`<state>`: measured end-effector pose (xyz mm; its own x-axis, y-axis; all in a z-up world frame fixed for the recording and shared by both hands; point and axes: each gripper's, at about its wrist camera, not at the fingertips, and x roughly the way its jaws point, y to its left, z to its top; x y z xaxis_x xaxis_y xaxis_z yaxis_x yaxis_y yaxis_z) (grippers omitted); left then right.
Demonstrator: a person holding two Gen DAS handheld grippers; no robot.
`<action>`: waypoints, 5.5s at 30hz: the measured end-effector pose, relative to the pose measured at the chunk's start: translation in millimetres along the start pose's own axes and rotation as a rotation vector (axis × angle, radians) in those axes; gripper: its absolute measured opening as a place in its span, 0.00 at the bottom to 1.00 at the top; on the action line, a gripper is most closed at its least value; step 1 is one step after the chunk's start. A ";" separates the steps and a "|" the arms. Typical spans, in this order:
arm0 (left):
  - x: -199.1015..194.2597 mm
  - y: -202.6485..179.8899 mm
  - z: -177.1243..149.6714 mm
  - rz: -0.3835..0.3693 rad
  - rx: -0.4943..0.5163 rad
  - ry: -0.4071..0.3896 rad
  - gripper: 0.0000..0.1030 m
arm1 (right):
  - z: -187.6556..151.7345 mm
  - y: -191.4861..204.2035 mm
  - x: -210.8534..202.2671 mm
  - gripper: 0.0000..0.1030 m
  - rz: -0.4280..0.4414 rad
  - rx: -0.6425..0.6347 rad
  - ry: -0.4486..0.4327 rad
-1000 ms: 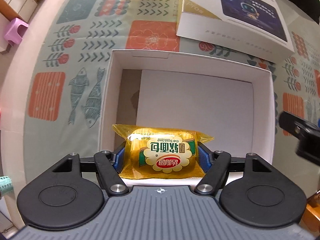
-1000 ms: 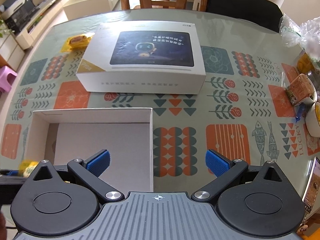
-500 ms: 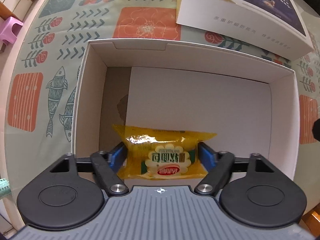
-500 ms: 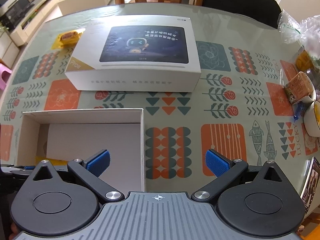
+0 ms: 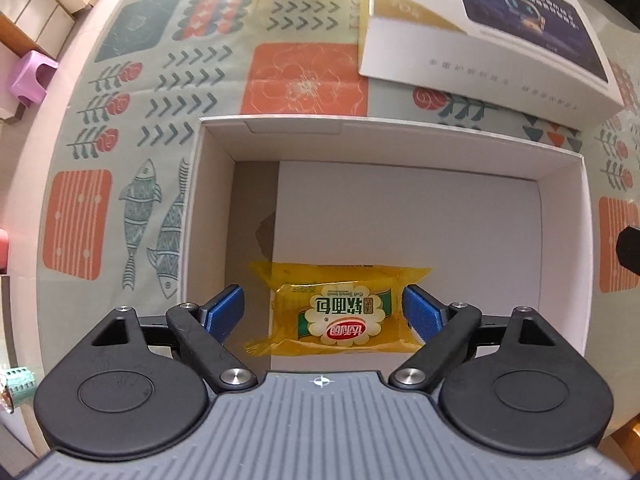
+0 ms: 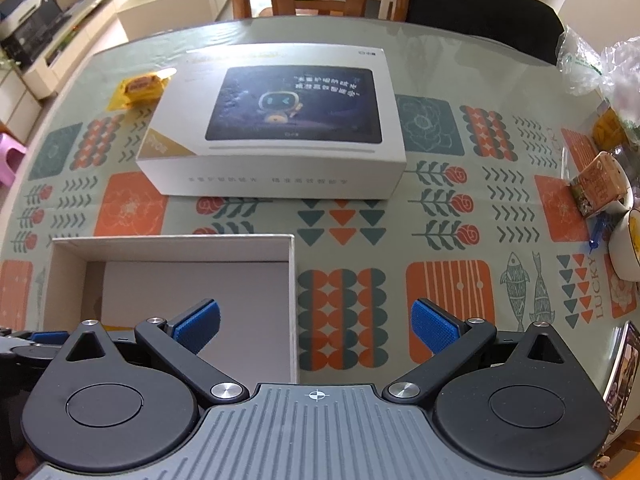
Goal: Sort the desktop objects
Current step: 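Withdraw the open left gripper from the white box, then move the open right gripper down around the other yellow bread packet, then close the right gripper on the yellow bread packet, then lift the packet with the right gripper and carry it toward the white box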
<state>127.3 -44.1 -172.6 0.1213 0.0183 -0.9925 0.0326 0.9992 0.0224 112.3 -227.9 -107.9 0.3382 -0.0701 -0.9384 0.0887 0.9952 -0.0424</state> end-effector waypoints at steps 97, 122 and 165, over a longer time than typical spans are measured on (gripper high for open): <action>68.5 179.4 250.1 0.087 -0.057 -0.049 1.00 | 254.6 247.9 190.4 1.00 0.052 -0.082 0.064; 64.9 191.0 240.7 0.071 -0.100 -0.043 1.00 | 251.6 262.0 196.5 0.99 -0.017 -0.142 0.094; -27.9 160.5 155.4 0.043 -0.074 -0.135 1.00 | 171.8 217.5 45.1 0.66 0.033 -0.126 -0.080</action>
<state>283.3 110.4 -122.6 0.2533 0.0616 -0.9654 -0.0486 0.9975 0.0509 307.8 -26.5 -100.5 0.4130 -0.0373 -0.9100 -0.0403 0.9974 -0.0591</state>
